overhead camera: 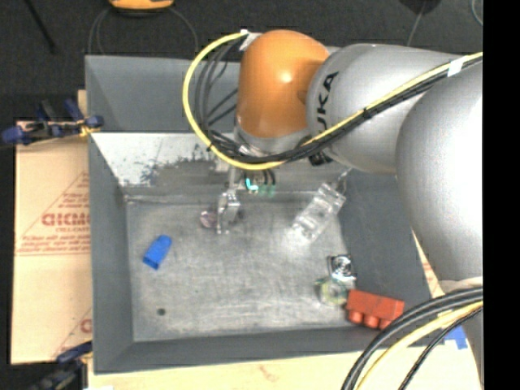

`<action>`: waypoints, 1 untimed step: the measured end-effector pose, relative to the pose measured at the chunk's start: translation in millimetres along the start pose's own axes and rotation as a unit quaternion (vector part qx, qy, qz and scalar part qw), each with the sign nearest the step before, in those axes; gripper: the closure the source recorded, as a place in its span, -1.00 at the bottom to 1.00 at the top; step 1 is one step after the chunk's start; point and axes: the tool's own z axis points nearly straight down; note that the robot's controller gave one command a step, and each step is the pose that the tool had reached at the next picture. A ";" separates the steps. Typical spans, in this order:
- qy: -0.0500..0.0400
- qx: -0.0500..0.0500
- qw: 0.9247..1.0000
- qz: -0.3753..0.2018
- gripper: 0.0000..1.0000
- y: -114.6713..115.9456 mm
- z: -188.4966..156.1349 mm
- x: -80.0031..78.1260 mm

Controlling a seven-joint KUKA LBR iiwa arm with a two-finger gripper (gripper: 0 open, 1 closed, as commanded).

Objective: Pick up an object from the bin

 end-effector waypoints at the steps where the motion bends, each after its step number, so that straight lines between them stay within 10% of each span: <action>1: -0.008 -0.002 0.993 0.115 -1.00 -20.3 98.1 10.8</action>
Offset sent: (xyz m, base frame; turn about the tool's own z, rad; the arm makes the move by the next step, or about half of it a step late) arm -0.0148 -0.0203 -0.1023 0.2307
